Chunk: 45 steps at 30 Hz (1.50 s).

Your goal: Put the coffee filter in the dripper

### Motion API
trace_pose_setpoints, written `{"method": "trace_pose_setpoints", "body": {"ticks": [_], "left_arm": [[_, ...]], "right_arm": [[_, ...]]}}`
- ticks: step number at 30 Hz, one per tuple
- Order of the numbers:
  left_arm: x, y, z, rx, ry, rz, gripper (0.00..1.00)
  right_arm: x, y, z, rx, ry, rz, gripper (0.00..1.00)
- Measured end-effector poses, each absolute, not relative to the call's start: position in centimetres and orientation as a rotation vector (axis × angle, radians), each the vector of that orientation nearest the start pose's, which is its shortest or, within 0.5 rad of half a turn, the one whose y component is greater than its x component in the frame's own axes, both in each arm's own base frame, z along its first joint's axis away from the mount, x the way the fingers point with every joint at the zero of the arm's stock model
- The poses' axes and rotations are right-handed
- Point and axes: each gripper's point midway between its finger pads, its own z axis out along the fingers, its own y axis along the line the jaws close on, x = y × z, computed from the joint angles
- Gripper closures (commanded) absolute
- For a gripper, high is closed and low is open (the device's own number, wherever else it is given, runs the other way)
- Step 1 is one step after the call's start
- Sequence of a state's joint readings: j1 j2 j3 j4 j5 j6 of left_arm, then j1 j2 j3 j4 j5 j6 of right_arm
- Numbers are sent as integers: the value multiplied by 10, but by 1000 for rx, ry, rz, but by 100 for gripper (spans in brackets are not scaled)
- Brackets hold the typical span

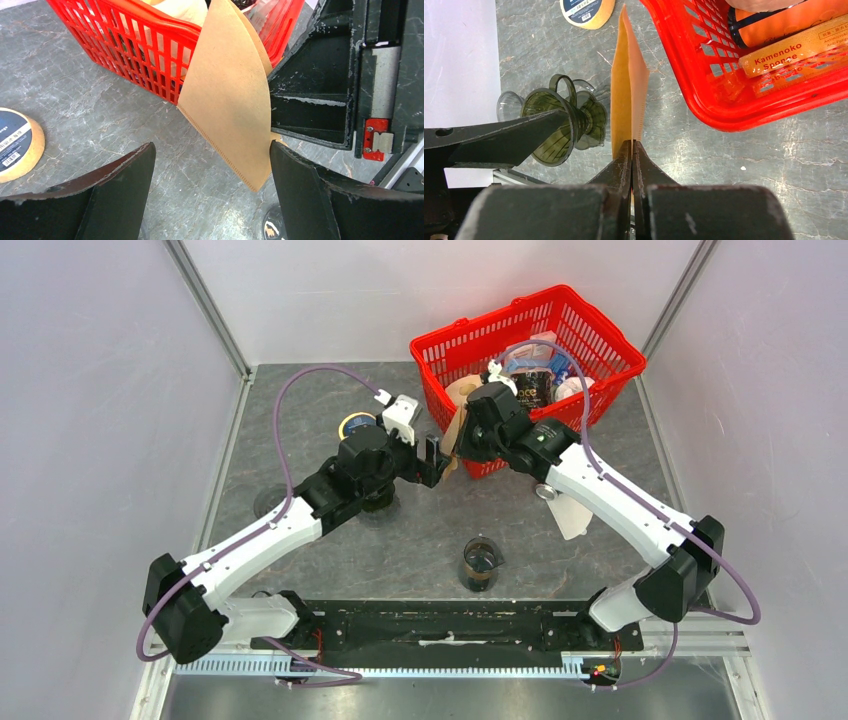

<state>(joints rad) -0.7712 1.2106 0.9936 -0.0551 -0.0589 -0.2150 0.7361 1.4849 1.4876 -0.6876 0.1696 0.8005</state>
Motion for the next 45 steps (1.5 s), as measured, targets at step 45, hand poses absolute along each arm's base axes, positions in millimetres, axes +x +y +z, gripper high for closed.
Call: {"method": "trace_pose_setpoints", "body": {"ticks": [45], "left_arm": [[325,-278,249,290,1835,-412,27]], "right_arm": [[312,290,254,-19,2294,636,100]]}}
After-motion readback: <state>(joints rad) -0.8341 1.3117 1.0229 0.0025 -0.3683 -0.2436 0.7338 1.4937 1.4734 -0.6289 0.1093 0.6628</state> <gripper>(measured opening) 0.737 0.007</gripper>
